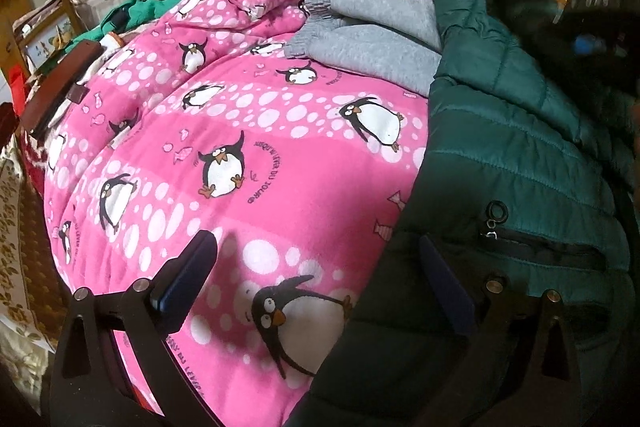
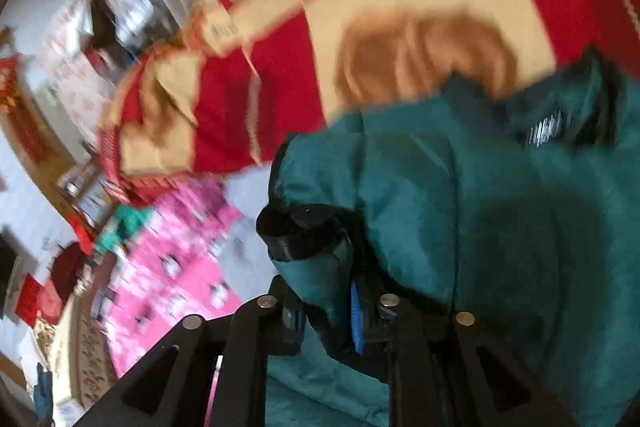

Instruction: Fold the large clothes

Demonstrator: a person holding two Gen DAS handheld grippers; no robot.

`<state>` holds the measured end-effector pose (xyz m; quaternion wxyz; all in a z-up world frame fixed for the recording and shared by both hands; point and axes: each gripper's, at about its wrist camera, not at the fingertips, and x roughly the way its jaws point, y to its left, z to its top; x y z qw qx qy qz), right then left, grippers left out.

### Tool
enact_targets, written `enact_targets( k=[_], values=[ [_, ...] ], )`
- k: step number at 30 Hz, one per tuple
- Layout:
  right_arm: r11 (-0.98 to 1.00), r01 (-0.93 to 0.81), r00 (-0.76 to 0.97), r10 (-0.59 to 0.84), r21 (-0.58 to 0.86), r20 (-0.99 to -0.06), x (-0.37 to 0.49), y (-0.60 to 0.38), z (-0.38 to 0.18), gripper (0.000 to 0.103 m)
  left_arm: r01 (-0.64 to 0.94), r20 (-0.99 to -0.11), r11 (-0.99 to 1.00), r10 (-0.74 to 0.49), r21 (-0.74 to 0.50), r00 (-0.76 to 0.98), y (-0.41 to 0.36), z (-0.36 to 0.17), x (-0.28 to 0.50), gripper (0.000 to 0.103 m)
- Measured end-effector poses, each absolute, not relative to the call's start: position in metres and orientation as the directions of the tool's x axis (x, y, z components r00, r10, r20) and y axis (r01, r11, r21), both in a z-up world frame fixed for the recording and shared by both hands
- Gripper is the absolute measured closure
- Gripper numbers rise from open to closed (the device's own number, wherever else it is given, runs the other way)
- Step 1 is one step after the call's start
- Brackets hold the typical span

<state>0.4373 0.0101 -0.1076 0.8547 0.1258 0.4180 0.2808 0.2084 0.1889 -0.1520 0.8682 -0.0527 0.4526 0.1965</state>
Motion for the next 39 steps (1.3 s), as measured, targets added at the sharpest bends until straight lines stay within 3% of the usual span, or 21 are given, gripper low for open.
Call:
enact_targets(
  k=[6, 11, 16, 19, 23, 27, 30, 33, 34, 37, 38, 39],
  values=[
    [0.761, -0.370, 0.469, 0.648, 0.533, -0.600, 0.418, -0.009, -0.108, 0.034, -0.389, -0.807, 0.917, 0.296, 0.090, 0.511, 0.188, -0.152, 0.209, 0.002],
    [0.758, -0.384, 0.495, 0.652, 0.528, -0.575, 0.379, -0.063, -0.086, 0.033, -0.384, -0.808, 0.918, 0.298, 0.097, 0.507, 0.188, -0.153, 0.210, 0.002],
    [0.936, -0.196, 0.652, 0.348, 0.293, -0.674, 0.336, -0.153, -0.091, 0.033, -0.312, -0.775, 0.949, 0.235, 0.051, 0.587, 0.181, -0.130, 0.208, 0.003],
    [0.960, -0.081, 0.675, 0.251, 0.268, -0.694, 0.319, -0.210, -0.104, 0.033, -0.203, -0.735, 0.979, 0.121, -0.024, 0.667, 0.170, -0.098, 0.229, 0.003],
    [0.937, 0.039, 0.688, 0.226, 0.346, -0.690, 0.305, -0.275, -0.119, 0.033, 0.001, -0.697, 0.987, -0.113, -0.159, 0.708, 0.135, -0.069, 0.305, 0.003],
    [0.928, 0.078, 0.702, 0.209, 0.365, -0.681, 0.306, -0.305, -0.120, 0.033, 0.061, -0.734, 0.972, -0.212, -0.227, 0.646, 0.110, -0.081, 0.373, 0.003],
    [0.921, 0.079, 0.723, 0.210, 0.381, -0.658, 0.325, -0.316, -0.110, 0.033, 0.063, -0.786, 0.973, -0.218, -0.224, 0.578, 0.098, -0.103, 0.398, 0.024],
    [0.900, 0.046, 0.711, 0.275, 0.433, -0.648, 0.361, -0.319, -0.107, 0.033, 0.039, -0.772, 0.971, -0.210, -0.234, 0.600, 0.100, -0.107, 0.396, 0.066],
    [0.883, 0.036, 0.695, 0.315, 0.468, -0.647, 0.377, -0.316, -0.111, 0.033, 0.033, -0.763, 0.971, -0.207, -0.238, 0.613, 0.103, -0.104, 0.394, 0.087],
    [0.845, 0.056, 0.654, 0.371, 0.531, -0.659, 0.408, -0.309, -0.125, 0.034, 0.051, -0.728, 0.968, -0.220, -0.247, 0.649, 0.110, -0.091, 0.383, 0.092],
    [0.844, 0.055, 0.643, 0.379, 0.533, -0.665, 0.413, -0.303, -0.126, 0.046, 0.058, -0.708, 0.969, -0.216, -0.241, 0.672, 0.115, -0.083, 0.378, 0.092],
    [0.856, 0.043, 0.639, 0.374, 0.516, -0.673, 0.415, -0.294, -0.123, 0.047, 0.061, -0.689, 0.970, -0.210, -0.234, 0.694, 0.121, -0.075, 0.373, 0.092]
  ],
)
